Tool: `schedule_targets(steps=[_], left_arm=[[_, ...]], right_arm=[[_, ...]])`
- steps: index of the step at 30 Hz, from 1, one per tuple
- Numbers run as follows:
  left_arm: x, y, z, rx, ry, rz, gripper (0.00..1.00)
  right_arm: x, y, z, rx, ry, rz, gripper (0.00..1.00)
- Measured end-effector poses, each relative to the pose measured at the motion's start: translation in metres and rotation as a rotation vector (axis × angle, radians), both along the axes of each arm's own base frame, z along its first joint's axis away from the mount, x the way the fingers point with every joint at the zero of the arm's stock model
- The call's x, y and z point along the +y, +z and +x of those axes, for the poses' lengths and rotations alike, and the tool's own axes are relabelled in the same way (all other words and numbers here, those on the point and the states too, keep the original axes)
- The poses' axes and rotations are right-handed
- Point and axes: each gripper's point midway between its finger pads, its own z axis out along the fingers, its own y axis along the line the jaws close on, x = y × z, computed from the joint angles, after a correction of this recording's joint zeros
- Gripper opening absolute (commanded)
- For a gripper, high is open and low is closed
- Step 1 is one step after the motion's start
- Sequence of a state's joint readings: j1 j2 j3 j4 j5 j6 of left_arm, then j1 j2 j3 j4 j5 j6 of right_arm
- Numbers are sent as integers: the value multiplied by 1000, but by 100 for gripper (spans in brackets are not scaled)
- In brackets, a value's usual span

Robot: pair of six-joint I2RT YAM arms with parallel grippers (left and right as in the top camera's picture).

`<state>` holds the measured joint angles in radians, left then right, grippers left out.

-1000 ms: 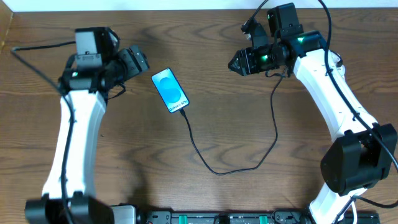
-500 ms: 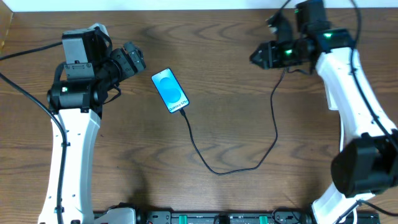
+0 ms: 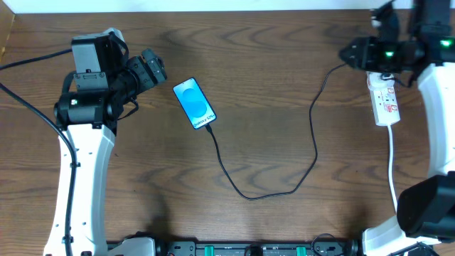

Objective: Plug charger to phone and switch on socket
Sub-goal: 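Move the right gripper over the white power strip's switch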

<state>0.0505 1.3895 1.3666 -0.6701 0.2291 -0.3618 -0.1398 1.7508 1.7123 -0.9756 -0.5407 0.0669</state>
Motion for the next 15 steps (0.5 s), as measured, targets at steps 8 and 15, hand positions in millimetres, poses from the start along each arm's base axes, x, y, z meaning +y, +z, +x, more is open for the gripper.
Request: schedule_targets(steps=[8,15], left_arm=[[0,0,0,0,0,0,95],[0,0,0,2,0,0,95]], right_arm=[[-70,4,-6,4,-152,49,38],[-117,4,-14,2,-261,59,31]])
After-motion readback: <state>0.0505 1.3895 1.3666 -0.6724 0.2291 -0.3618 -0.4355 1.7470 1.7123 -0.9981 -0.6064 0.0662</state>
